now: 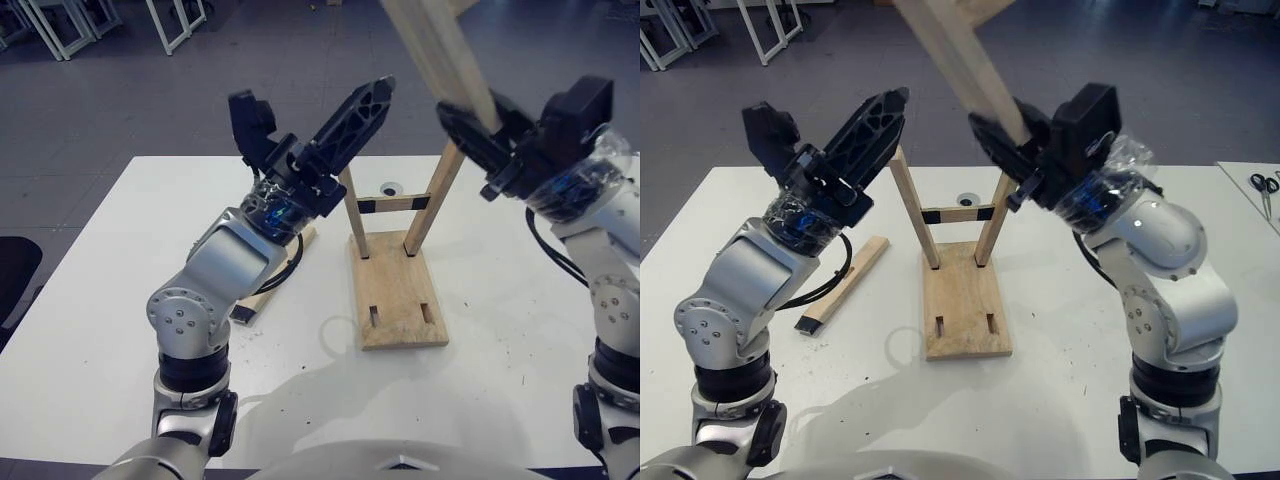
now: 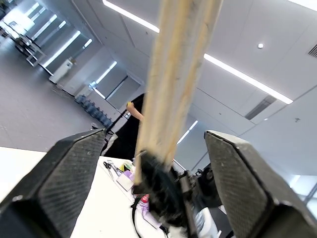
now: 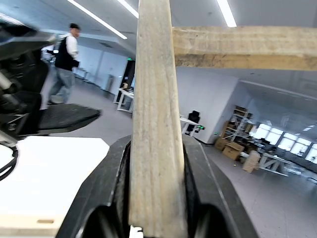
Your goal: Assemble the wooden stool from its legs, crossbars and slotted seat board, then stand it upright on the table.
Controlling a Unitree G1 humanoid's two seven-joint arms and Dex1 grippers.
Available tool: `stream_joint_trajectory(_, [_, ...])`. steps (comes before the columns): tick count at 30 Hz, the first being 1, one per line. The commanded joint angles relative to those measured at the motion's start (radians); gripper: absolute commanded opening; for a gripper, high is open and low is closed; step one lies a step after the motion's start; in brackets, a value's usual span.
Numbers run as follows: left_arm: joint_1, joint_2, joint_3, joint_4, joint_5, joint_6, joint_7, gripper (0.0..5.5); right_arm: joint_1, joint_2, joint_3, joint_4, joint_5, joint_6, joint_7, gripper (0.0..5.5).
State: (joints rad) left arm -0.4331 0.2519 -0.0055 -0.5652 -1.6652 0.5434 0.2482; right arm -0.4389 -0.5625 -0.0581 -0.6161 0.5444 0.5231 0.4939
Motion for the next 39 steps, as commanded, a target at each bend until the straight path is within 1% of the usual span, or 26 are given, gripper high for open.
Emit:
stream_joint_trajectory(1, [-0.031, -0.012, -0.024, 0.021, 0.005, 0.015, 0.036, 3.69, 0.022, -0.008, 0.065, -0.007, -0.07, -0.063, 0.044, 1.02])
stream_joint_trajectory(3, [-0.033, -0.012, -0.024, 0.028, 0.008, 0.015, 0.042, 3.69, 0.035, -0.012, 0.091, -0.008, -0.108, -0.095, 0.061, 1.02])
stream_joint_trajectory(8, [-0.019, 0.004, -0.015, 0.052, 0.012, 0.023, 0.047, 3.69, 0.075, -0.054, 0.164, 0.014, -0.309, -0.287, 0.116, 1.02])
stream_joint_trajectory(14, [0.027, 0.086, 0.032, 0.052, 0.007, 0.074, -0.042, 2.76, 0.089, -0.035, 0.149, 0.038, -0.33, -0.321, 0.123, 1.02])
stream_joint_trajectory(17, [0.036, 0.107, 0.049, 0.053, 0.008, 0.084, -0.075, 2.22, 0.093, -0.035, 0.144, 0.044, -0.325, -0.323, 0.137, 1.02])
stream_joint_trajectory(19, [0.035, 0.111, 0.056, 0.057, 0.014, 0.088, -0.094, 2.13, 0.092, -0.032, 0.147, 0.046, -0.323, -0.322, 0.144, 1.02])
stream_joint_trajectory(23, [0.038, 0.105, 0.072, 0.065, 0.019, 0.079, -0.114, 2.13, 0.086, -0.03, 0.158, 0.059, -0.324, -0.336, 0.164, 1.02])
stream_joint_trajectory(24, [0.036, 0.099, 0.08, 0.069, 0.019, 0.068, -0.113, 2.13, 0.083, -0.029, 0.159, 0.061, -0.327, -0.339, 0.166, 1.4])
stream_joint_trajectory(27, [0.027, 0.085, 0.113, 0.085, 0.033, 0.038, -0.106, 2.13, 0.087, -0.046, 0.166, 0.079, -0.362, -0.363, 0.177, 1.92])
stream_joint_trajectory(29, [0.027, 0.106, 0.142, 0.1, 0.079, 0.032, -0.132, 2.12, 0.122, -0.088, 0.164, 0.099, -0.407, -0.382, 0.195, 2.4])
stream_joint_trajectory(30, [0.031, 0.136, 0.154, 0.102, 0.119, 0.039, -0.165, 2.12, 0.15, -0.111, 0.157, 0.112, -0.419, -0.388, 0.213, 2.43])
stream_joint_trajectory(32, [0.065, 0.229, 0.165, 0.094, 0.219, 0.074, -0.298, 2.12, 0.23, -0.165, 0.136, 0.153, -0.398, -0.368, 0.272, 2.43])
stream_joint_trajectory(34, [0.121, 0.316, 0.157, 0.089, 0.319, 0.096, -0.46, 2.12, 0.3, -0.205, 0.11, 0.185, -0.344, -0.316, 0.333, 2.43])
stream_joint_trajectory(36, [0.186, 0.389, 0.112, 0.089, 0.428, 0.098, -0.654, 2.11, 0.35, -0.245, 0.103, 0.215, -0.313, -0.28, 0.394, 2.43])
stream_joint_trajectory(37, [0.208, 0.405, 0.087, 0.097, 0.476, 0.091, -0.729, 2.11, 0.366, -0.258, 0.104, 0.23, -0.314, -0.278, 0.411, 2.43])
stream_joint_trajectory(39, [0.24, 0.4, 0.033, 0.144, 0.568, 0.059, -0.851, 2.11, 0.391, -0.265, 0.115, 0.262, -0.321, -0.279, 0.431, 2.43])
